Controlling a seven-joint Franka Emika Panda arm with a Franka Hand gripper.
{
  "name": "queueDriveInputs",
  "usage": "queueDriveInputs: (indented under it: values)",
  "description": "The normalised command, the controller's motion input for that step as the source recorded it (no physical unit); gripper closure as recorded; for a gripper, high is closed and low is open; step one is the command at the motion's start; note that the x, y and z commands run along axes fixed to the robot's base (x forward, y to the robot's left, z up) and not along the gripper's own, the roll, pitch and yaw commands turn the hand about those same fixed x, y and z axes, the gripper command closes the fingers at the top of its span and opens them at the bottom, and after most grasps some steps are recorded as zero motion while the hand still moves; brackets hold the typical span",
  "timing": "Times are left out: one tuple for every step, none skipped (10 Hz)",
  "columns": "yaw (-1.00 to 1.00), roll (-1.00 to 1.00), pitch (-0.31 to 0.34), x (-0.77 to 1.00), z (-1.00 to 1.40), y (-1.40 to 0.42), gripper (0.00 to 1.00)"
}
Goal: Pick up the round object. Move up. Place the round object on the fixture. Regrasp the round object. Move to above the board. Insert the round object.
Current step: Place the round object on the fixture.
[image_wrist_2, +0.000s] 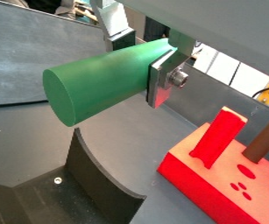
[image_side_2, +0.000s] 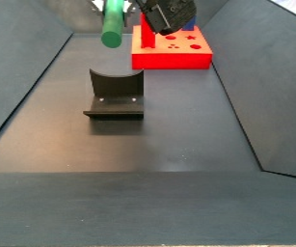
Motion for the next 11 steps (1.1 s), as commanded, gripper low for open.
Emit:
queueDriveInputs:
  values:
    - [-0.05, -1.00, 0.194, 0.12, -1.00, 0.13, 1.00]
    - [-0.06, -1.00, 0.191, 0.13, -1.00, 0.14, 1.00]
    - [-0.10, -1.00, 0.218, 0.14, -1.00, 0.14, 1.00]
    - [-0.14, -0.84, 0.212, 0.15, -1.00, 0.13, 1.00]
    - [-0.17, -0.68, 0.176, 0.16, -1.00, 0.14, 1.00]
    - [-0.19, -0.51, 0.135, 0.16, -1.00, 0.14, 1.00]
    - [-0.20, -0.34, 0.102, 0.17, -1.00, 0.14, 1.00]
    - [-0.19, -0.22, 0.052, 0.18, -1.00, 0.13, 1.00]
    - [-0.19, -0.19, 0.029, 0.17, -0.92, 0.12, 1.00]
    - [-0.16, -0.18, -0.003, 0.13, -0.64, 0.09, 1.00]
    - [-0.14, -0.17, -0.022, 0.11, -0.46, 0.07, 1.00]
